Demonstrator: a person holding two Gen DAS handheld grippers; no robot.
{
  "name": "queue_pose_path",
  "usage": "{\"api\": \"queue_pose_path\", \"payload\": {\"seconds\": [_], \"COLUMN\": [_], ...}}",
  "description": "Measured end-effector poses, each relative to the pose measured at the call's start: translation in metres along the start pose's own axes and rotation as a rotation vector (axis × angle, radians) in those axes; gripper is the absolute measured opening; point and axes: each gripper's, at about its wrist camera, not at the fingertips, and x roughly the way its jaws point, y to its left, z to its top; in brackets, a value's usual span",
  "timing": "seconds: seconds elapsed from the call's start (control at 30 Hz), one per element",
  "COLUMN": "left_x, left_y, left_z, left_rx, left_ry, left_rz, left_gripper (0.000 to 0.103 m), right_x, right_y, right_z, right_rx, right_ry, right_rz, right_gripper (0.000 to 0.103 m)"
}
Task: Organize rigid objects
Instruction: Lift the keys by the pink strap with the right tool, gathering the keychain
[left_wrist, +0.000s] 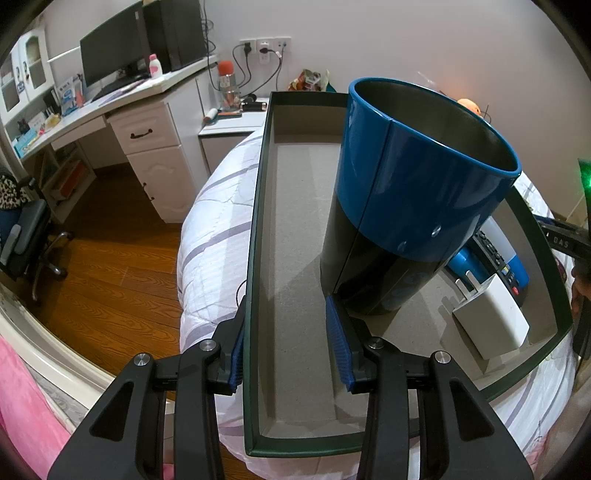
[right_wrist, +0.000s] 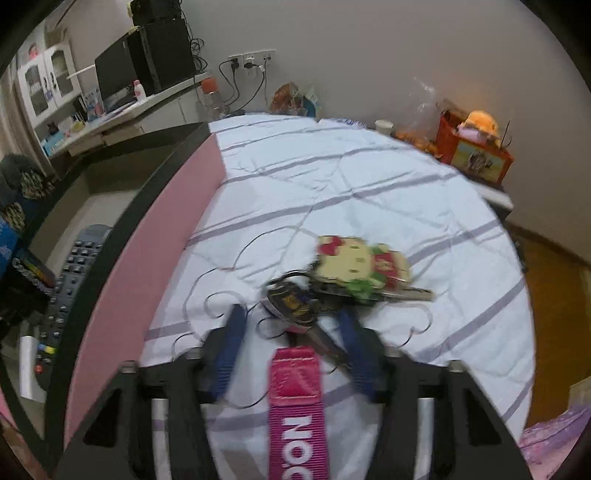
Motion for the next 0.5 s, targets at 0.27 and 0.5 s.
{"api": "queue_pose_path", "payload": {"seconds": [0.27,0.5], "left_x": [0.000,0.000], "left_y": [0.000,0.000], "left_z": [0.000,0.000], "left_rx": [0.001,0.000], "left_ry": [0.000,0.000], "left_rz": [0.000,0.000], "left_gripper": [0.038,0.038], "right_x": [-0.012,-0.026], "right_y": [0.005,0.020], "right_z": [-0.009,-0.028], "right_rx": [-0.041,-0.093], "right_ry": [0.009,0.044], "right_rz": [0.073,0.126], "right_gripper": [0.015,0.015]}}
